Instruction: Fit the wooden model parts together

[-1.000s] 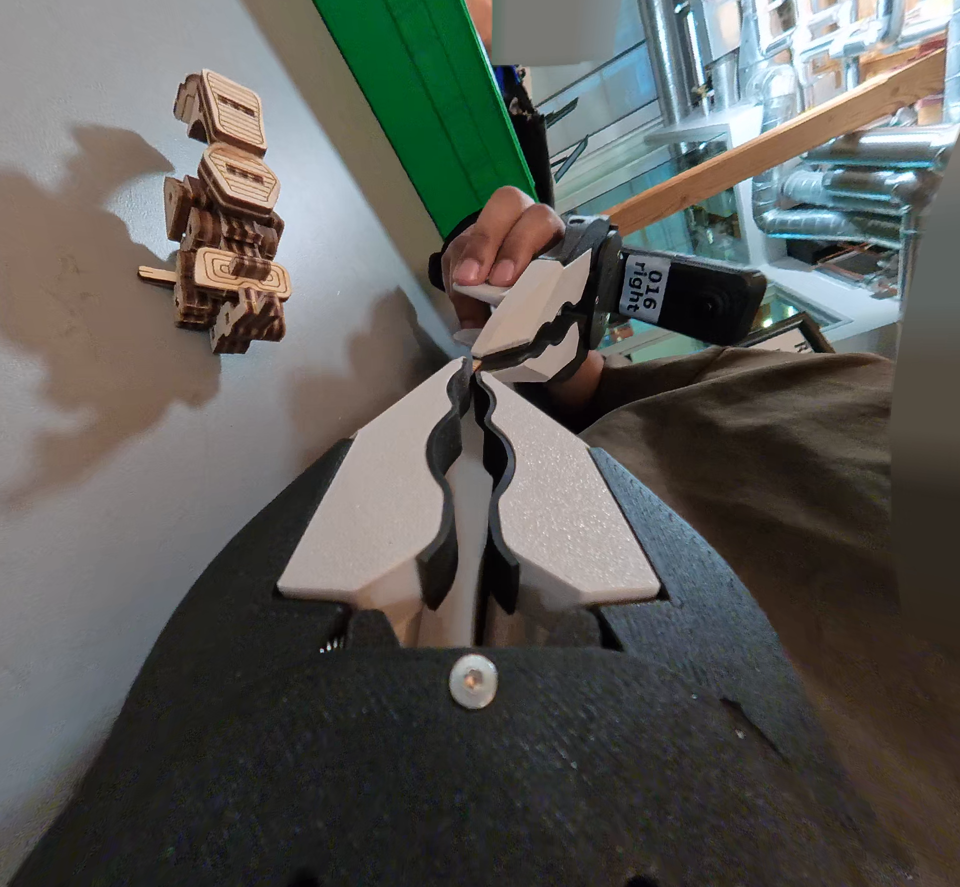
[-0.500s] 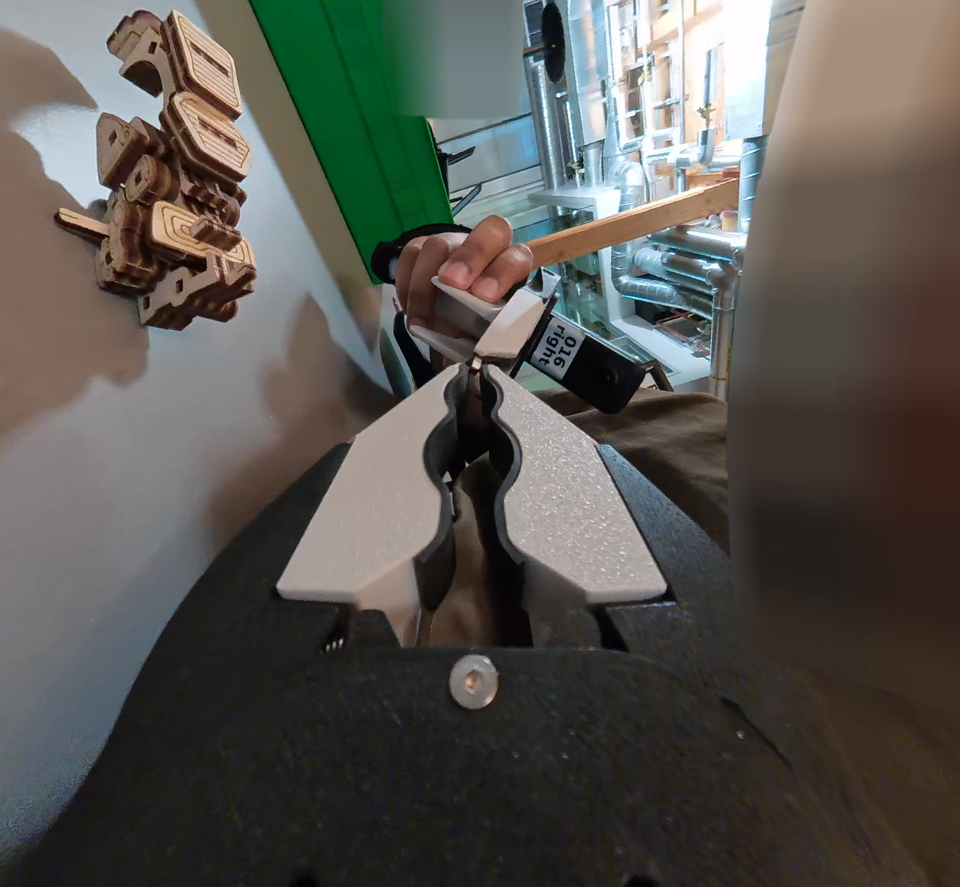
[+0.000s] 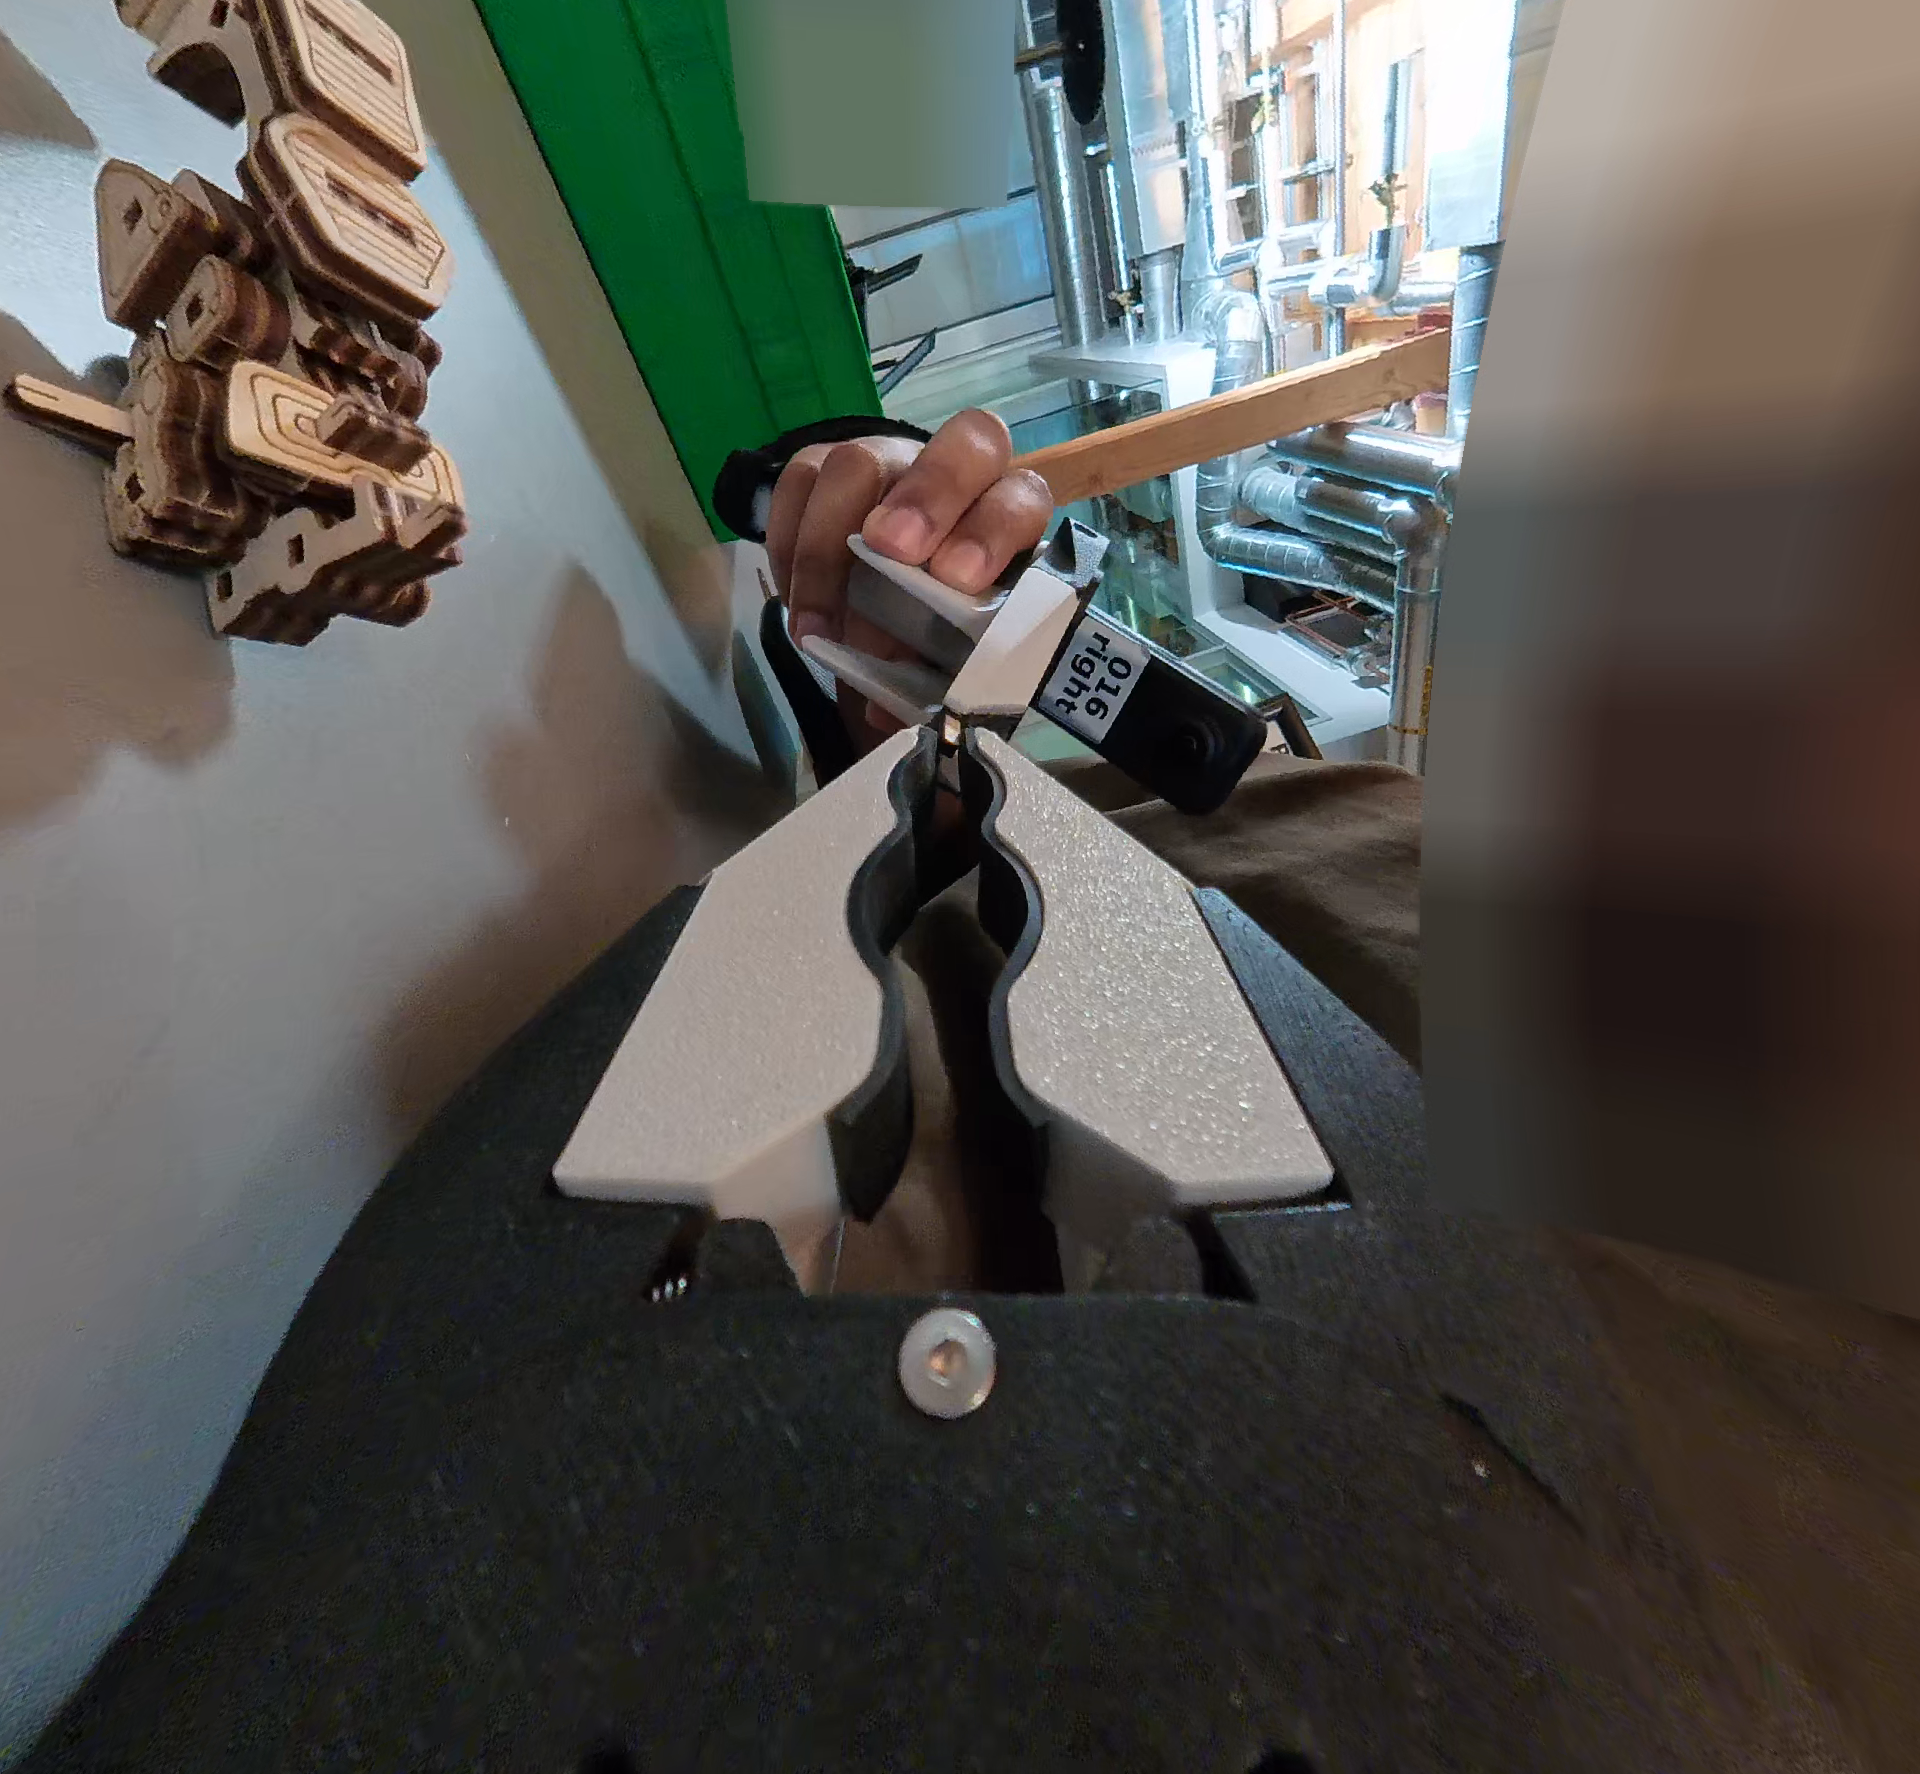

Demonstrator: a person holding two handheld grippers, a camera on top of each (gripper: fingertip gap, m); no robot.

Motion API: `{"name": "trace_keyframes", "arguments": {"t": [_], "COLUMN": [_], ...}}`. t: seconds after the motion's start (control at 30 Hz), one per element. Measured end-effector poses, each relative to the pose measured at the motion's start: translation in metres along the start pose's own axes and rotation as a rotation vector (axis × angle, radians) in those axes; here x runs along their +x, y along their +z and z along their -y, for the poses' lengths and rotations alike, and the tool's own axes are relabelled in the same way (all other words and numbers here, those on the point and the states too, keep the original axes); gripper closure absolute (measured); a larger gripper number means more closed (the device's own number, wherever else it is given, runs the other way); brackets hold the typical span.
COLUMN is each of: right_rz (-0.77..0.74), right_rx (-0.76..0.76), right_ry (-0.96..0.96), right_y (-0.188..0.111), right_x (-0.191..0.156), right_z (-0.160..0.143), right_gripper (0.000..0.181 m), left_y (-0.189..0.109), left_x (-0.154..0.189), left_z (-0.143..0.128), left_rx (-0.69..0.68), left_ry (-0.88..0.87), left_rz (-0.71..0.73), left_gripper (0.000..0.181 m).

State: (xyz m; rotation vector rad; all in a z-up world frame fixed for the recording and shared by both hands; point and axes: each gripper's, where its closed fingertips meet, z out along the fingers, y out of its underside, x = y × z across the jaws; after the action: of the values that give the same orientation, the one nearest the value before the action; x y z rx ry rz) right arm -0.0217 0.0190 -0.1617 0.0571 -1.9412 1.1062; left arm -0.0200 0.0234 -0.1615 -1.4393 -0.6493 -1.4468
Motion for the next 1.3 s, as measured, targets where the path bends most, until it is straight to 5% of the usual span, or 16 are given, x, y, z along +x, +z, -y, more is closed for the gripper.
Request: {"name": "trace_keyframes", "arguments": {"t": [0.03,0.23,0.43,1.3], "right_rz": [-0.002,0.05,0.023,0.08], "right_rx": [0.0,-0.01,0.094,0.096], "right_ry": [0.018,0.263,0.476,0.484], "right_y": [0.0,0.002,-0.005,0.001], "right_x": [0.001,0.0,0.021,0.009], "right_z": [0.0,-0.007,0.001,0.007], "right_gripper": [0.181,0.165,0.17,0.18], "left_y": [0.0,-0.004,-0.005,0.001], "left_x": [0.0,0.003,0.004,0.01], "left_z": [0.001,0.009,0.012,0.004], "left_rx": [0.004,0.047,0.062,0.022], "left_ry": [0.013,0.065,0.088,0.07], "left_rz": [0.009,0.018,0.024,-0.025], "left_gripper": [0.18,0.181,0.181,0.181]}}
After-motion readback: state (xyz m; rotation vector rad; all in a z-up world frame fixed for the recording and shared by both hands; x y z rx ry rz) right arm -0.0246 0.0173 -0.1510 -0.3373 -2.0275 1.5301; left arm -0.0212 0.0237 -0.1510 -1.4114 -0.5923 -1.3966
